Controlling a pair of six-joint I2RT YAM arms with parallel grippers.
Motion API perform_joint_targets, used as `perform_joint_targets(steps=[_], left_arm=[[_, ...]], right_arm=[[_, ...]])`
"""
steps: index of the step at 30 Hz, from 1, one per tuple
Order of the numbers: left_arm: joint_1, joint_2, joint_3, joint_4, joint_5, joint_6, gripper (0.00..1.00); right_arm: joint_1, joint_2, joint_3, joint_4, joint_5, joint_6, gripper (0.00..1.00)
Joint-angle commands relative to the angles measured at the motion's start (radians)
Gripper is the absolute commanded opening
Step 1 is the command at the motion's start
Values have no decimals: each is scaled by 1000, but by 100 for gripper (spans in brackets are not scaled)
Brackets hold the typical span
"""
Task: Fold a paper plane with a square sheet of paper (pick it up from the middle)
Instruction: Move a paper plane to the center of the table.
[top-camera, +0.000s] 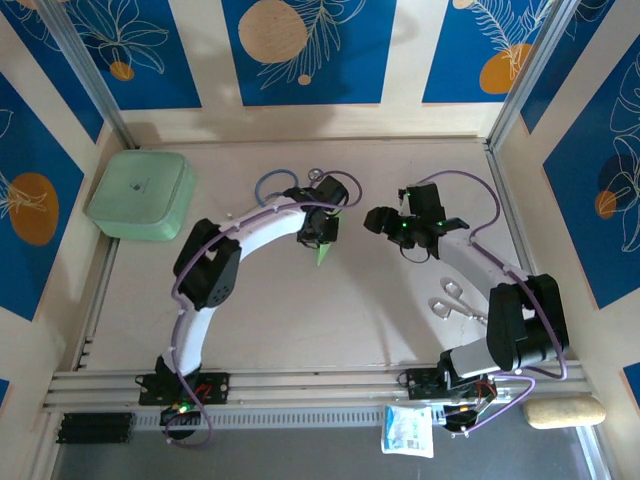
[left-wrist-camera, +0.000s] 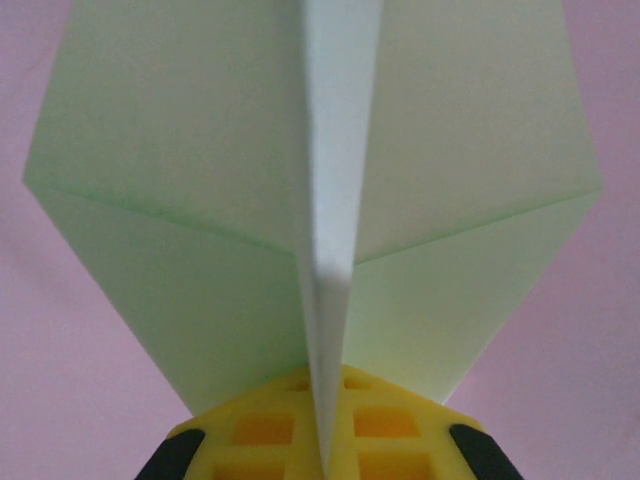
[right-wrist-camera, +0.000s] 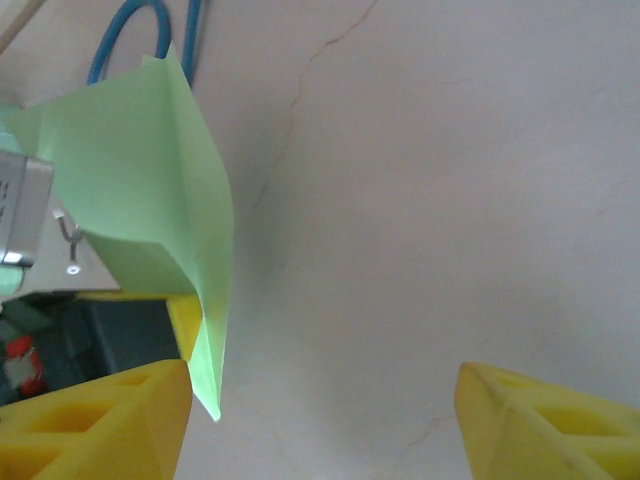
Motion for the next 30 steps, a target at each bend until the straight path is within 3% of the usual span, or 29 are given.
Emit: perform_joint_targets(steps=[1, 8, 20, 30], left_arm=[[26, 70, 87, -80, -9, 19, 5], [43, 148, 162, -103, 2, 2, 9], [48, 175, 168, -119, -44, -6, 26], [47, 211, 163, -139, -85, -52, 30]], right_arm=[[-22, -35, -25, -17, -6, -40, 72], [-51, -26, -33, -12, -46, -36, 72], [-60, 8, -26, -1, -100, -20, 70], [-60, 25, -28, 2, -118, -14, 70]])
